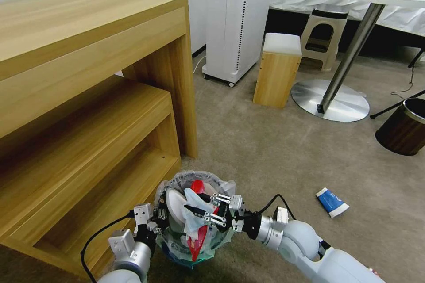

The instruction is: Pick up the trash bin and place the garbage on the floor into it.

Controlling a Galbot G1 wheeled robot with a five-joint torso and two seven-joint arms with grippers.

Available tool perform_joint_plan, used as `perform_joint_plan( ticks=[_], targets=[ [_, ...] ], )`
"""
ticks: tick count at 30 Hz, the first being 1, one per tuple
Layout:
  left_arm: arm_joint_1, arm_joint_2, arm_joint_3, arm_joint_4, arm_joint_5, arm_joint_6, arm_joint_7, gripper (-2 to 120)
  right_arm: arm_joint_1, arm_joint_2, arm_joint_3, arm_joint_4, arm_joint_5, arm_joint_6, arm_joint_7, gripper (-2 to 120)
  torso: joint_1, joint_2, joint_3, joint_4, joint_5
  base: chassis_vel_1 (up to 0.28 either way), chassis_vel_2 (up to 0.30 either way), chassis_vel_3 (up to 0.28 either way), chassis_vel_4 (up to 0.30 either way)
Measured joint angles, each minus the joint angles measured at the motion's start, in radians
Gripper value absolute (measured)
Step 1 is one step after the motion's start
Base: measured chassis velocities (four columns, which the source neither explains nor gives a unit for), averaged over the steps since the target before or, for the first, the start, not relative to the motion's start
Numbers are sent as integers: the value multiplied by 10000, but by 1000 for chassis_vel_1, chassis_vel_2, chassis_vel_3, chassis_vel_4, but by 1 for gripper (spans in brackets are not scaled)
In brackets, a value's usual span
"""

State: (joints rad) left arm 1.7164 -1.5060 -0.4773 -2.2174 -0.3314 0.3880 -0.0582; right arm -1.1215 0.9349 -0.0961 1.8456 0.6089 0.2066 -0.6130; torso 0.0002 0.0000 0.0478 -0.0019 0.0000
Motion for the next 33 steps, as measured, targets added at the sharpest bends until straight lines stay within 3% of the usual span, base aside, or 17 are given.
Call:
perform_joint_plan(
  ticks=[4, 6, 7, 12, 33],
  targets=[
    [54, -9, 58, -53, 0, 4, 7, 1, -46, 3, 69, -41, -79, 0, 14, 74, 0, 0, 0, 0, 0, 0, 0, 0, 0],
    [58, -12, 60, -54, 0, 4, 8, 1, -50, 1, 78, -41, -81, 0, 13, 76, 0, 0, 0, 0, 0, 0, 0, 0, 0],
    [62, -19, 61, -53, 4, 6, 9, 1, -56, 1, 111, -40, -86, 3, 13, 84, 0, 0, 0, 0, 0, 0, 0, 0, 0],
    [65, -33, 78, -16, 0, 6, 10, 1, -105, 19, 190, -17, -106, 59, 14, 99, 0, 0, 0, 0, 0, 0, 0, 0, 0],
    [28, -38, -30, 251, -2, -27, 20, 1, -265, 406, 1347, 746, 1052, 114, 633, 100, 0, 0, 0, 0, 0, 0, 0, 0, 0]
  ],
)
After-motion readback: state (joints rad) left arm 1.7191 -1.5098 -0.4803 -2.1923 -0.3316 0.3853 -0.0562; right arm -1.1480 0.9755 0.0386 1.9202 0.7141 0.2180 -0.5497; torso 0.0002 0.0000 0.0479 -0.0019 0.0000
